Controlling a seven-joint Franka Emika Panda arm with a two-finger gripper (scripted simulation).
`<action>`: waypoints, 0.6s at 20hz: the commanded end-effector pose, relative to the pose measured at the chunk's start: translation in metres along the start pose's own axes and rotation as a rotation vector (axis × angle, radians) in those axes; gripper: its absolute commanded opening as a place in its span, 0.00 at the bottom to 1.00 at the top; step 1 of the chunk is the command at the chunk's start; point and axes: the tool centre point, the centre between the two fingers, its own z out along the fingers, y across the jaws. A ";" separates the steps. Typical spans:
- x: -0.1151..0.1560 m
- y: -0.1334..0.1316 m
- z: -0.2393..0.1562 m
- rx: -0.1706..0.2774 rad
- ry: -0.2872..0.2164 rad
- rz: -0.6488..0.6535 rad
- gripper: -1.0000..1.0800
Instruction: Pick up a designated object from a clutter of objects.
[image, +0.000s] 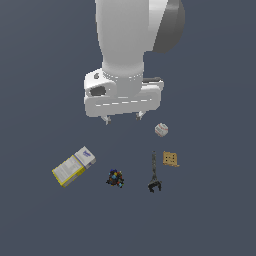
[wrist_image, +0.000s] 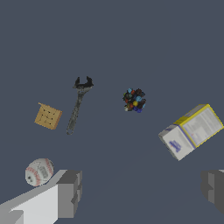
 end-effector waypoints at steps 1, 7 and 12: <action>0.006 0.003 0.009 -0.002 -0.002 -0.056 0.96; 0.020 0.009 0.032 -0.005 -0.005 -0.208 0.96; 0.031 0.015 0.053 -0.005 -0.008 -0.336 0.96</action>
